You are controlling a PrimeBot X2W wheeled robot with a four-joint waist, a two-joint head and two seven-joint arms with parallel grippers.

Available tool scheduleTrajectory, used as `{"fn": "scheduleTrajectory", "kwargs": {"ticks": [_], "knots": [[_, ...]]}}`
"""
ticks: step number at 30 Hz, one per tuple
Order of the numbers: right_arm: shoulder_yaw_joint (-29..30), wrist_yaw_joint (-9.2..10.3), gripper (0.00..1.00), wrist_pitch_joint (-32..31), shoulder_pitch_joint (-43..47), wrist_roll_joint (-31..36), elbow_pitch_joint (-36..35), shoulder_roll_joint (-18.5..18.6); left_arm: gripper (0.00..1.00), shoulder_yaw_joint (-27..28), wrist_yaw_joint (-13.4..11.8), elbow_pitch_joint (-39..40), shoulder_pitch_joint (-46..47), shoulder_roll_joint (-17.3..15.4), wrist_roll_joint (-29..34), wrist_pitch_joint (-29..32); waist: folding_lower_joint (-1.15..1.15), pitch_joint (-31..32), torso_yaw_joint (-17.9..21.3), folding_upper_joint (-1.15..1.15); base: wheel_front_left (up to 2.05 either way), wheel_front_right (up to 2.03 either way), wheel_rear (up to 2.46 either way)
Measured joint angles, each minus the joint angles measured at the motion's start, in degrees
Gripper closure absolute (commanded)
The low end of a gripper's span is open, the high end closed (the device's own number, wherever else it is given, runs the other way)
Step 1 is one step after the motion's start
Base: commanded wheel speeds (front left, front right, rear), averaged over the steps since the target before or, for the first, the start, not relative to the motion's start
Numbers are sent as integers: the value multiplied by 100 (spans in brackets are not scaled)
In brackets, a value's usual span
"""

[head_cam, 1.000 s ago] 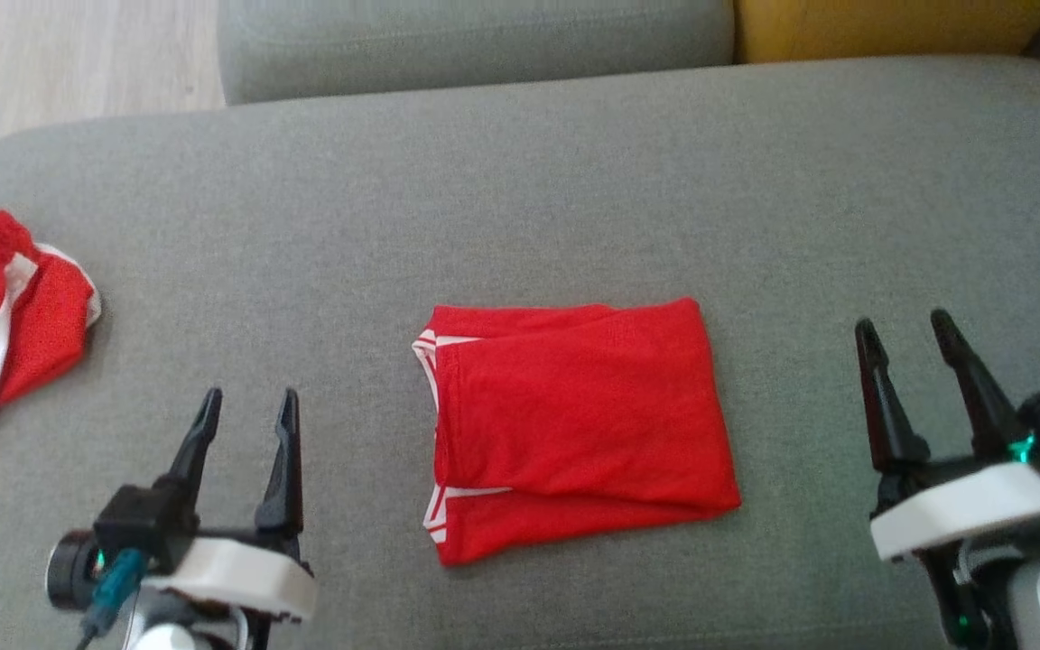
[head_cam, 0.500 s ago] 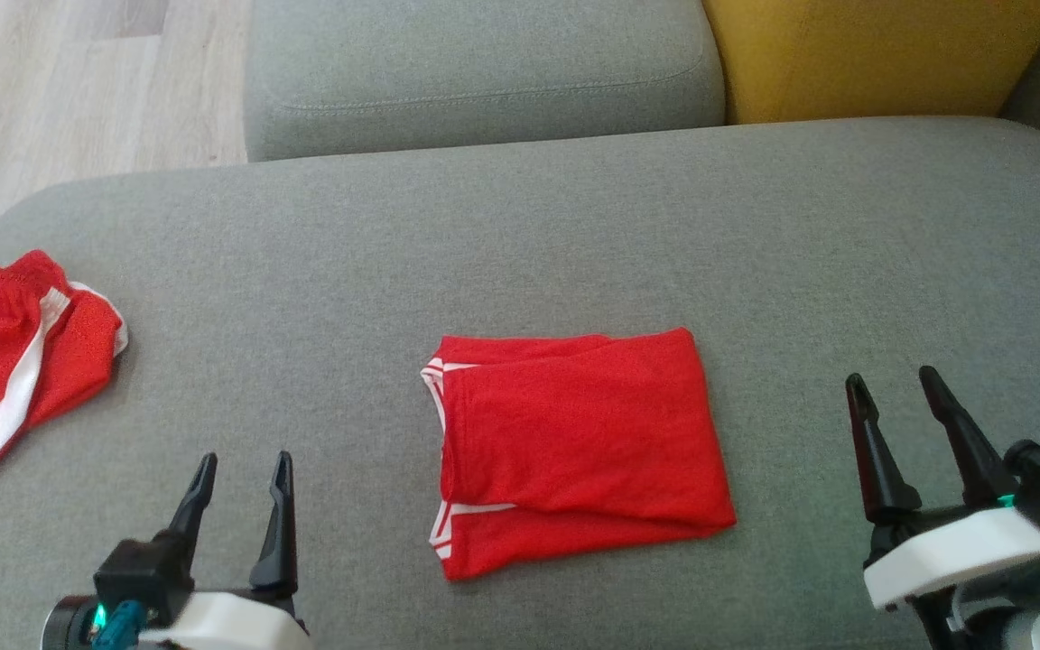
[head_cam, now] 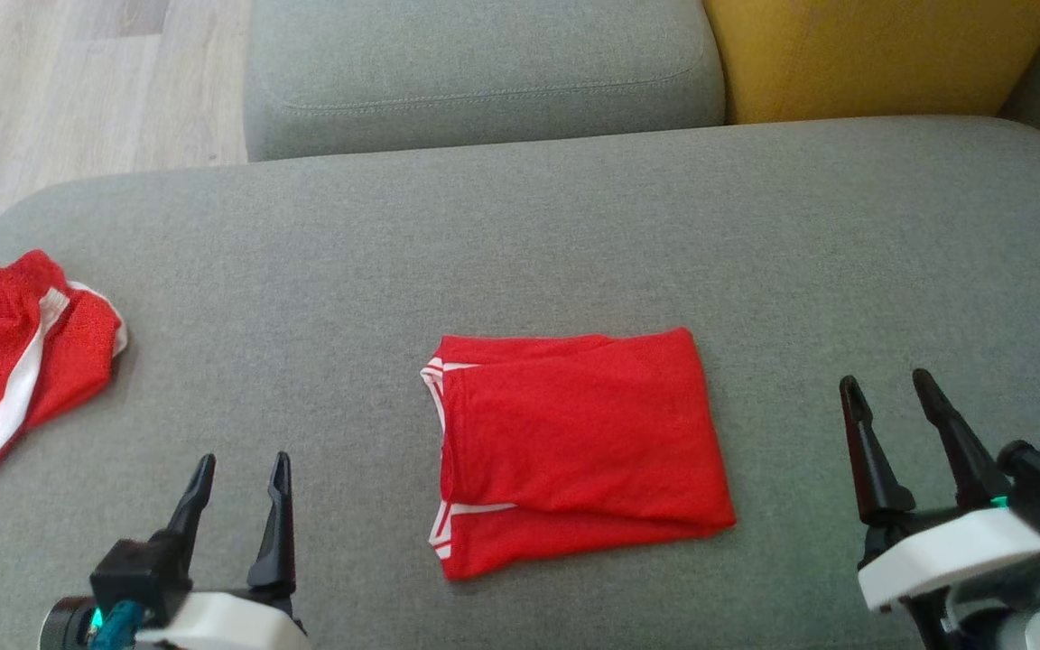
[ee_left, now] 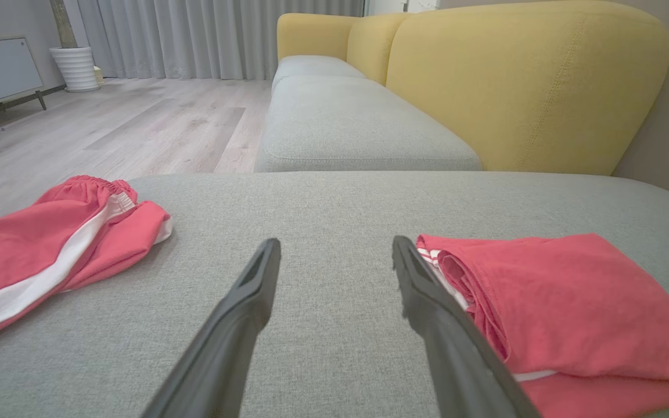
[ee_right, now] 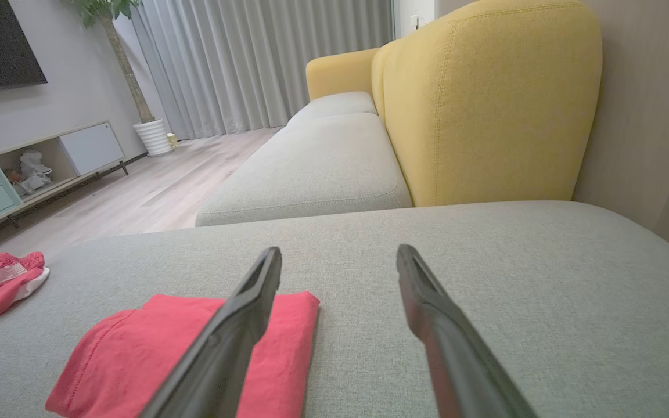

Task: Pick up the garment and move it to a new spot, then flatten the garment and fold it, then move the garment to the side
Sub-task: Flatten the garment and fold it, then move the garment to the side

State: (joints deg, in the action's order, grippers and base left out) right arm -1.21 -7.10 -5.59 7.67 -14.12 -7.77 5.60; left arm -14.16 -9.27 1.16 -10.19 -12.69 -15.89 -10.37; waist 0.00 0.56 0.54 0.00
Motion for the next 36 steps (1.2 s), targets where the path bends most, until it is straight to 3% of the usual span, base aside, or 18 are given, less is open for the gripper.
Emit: {"fn": "scheduleTrajectory", "kwargs": {"ticks": [20, 31, 36], "knots": [[48, 0, 0, -57, -19, 11, 226, -1, 0, -108, -29, -45, 220, -21, 1, -32, 0, -141, -225, 0, 0, 0, 0], [-219, 0, 0, -112, -1027, -12, 2008, 58, 0, -313, 178, -236, 1133, 98, 3, -261, 0, -766, -734, 0, 0, 0, 0], [-211, 0, 0, -506, -1246, 3, 2882, 23, 0, -355, 230, -389, 1359, 225, 4, -343, 1, -989, -1006, 0, 0, 0, 0]]}}
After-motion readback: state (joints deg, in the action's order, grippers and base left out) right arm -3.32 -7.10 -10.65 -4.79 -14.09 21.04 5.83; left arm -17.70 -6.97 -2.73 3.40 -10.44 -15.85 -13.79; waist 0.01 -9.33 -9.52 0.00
